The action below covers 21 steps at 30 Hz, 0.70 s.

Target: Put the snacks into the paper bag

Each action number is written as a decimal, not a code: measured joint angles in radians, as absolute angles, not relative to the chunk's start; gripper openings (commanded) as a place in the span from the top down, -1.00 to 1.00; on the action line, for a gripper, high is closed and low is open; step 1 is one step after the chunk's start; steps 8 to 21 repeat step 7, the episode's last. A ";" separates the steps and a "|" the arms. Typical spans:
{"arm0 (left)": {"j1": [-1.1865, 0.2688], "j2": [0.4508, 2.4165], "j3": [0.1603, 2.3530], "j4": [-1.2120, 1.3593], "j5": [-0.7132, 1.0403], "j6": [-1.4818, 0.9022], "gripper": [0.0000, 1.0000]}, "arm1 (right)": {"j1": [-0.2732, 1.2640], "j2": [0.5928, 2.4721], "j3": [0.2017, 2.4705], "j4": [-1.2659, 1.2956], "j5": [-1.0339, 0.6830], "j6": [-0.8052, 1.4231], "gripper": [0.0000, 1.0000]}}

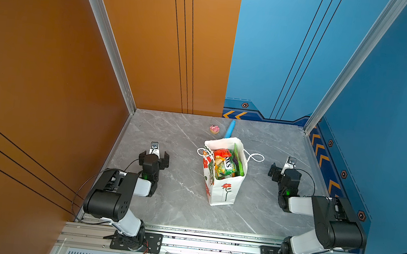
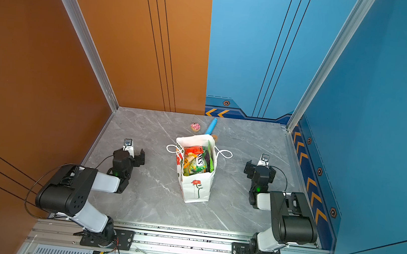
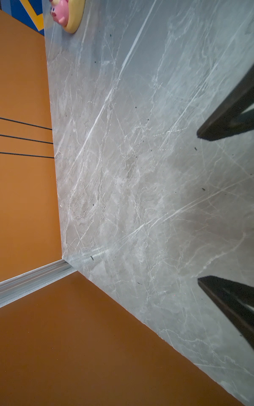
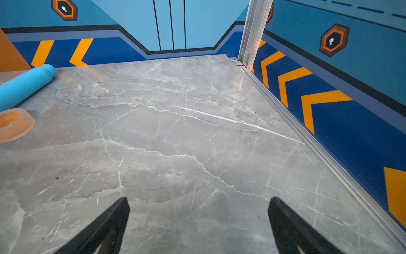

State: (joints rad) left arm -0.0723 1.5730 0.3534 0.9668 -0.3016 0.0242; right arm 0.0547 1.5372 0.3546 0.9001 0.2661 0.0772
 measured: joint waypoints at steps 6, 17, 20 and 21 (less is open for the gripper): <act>-0.072 1.573 0.353 0.967 -0.302 0.024 -0.95 | 0.054 1.537 0.356 0.897 0.265 0.076 -1.00; -0.072 1.573 0.353 0.967 -0.302 0.024 -0.95 | 0.054 1.537 0.356 0.897 0.265 0.076 -1.00; -0.072 1.573 0.353 0.967 -0.302 0.024 -0.95 | 0.054 1.537 0.356 0.897 0.265 0.076 -1.00; -0.072 1.573 0.353 0.967 -0.302 0.024 -0.95 | 0.054 1.537 0.356 0.897 0.265 0.076 -1.00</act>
